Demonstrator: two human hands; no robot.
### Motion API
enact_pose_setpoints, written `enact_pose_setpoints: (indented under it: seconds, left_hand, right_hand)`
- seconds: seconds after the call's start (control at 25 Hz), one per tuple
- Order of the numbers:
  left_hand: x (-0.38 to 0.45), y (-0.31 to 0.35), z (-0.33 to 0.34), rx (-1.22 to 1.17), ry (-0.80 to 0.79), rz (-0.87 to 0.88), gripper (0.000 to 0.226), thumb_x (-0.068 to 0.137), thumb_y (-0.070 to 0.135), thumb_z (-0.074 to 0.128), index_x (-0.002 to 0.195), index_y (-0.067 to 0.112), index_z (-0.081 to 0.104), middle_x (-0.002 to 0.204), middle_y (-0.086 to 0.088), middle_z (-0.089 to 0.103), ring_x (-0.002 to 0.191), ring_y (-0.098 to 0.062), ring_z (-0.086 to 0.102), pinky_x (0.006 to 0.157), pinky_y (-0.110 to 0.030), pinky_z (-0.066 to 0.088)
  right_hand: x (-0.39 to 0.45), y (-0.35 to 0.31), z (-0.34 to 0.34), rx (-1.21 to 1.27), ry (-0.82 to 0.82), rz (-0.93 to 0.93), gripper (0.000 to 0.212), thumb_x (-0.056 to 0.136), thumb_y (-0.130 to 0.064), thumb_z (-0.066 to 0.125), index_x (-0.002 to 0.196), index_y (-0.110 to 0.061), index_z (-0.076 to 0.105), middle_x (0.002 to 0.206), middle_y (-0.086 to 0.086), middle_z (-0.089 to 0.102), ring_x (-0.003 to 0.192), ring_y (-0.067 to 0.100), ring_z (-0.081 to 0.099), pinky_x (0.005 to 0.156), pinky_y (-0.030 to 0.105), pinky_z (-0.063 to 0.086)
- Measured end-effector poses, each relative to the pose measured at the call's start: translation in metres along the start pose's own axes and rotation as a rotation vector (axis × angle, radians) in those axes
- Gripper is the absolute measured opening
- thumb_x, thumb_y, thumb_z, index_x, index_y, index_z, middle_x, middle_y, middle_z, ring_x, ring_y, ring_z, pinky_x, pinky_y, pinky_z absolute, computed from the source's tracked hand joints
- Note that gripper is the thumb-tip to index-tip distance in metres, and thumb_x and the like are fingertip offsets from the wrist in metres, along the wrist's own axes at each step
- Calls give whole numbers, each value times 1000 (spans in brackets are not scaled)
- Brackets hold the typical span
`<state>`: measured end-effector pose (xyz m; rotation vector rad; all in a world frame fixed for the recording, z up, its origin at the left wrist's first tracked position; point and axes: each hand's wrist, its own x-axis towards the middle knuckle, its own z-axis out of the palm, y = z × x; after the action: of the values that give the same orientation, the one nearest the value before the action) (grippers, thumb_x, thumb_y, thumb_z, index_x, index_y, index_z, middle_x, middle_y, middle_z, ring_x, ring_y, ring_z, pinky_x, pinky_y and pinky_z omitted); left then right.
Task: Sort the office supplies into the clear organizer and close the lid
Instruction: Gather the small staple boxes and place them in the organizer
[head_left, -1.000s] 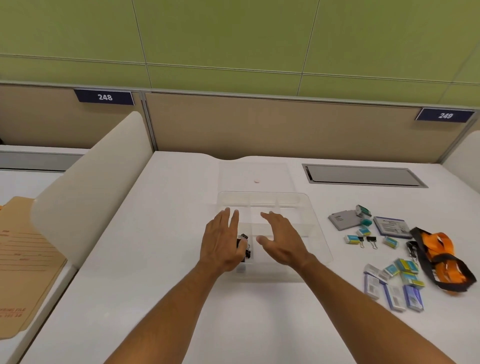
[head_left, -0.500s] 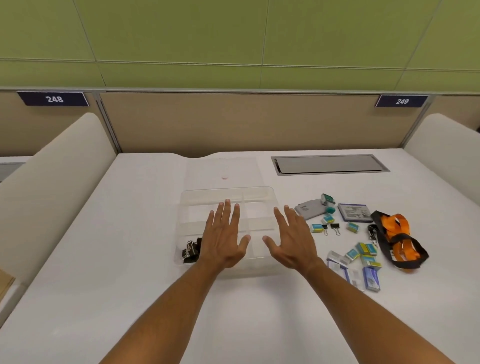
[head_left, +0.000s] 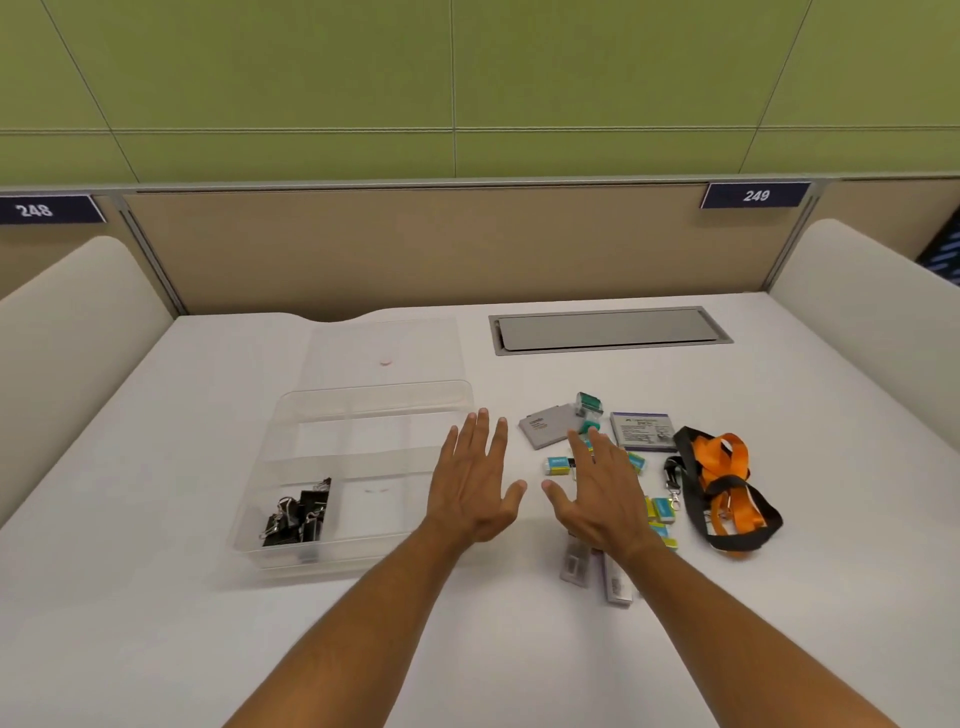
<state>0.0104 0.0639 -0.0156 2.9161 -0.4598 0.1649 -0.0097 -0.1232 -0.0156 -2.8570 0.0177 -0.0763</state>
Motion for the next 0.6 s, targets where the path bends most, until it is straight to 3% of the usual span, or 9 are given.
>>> enact_pose_setpoints:
  seconds: [0.4, 0.6]
  left_hand:
    - [29, 58, 31, -34, -112, 7, 82, 90, 59, 35, 153, 18, 2, 161, -10, 0, 149, -24, -2, 117, -37, -8]
    - [39, 72, 36, -32, -149, -4, 76, 90, 55, 40, 151, 17, 15, 157, -11, 22, 144, -27, 18, 119, -42, 10]
  right_hand:
    - [18, 55, -4, 4, -33, 35, 78, 89, -59, 43, 151, -17, 20, 155, 12, 27, 143, 29, 24, 116, 44, 21]
    - [31, 62, -1, -96, -44, 10, 63, 90, -53, 43, 143, -21, 34, 140, 8, 45, 129, 27, 37, 104, 46, 33]
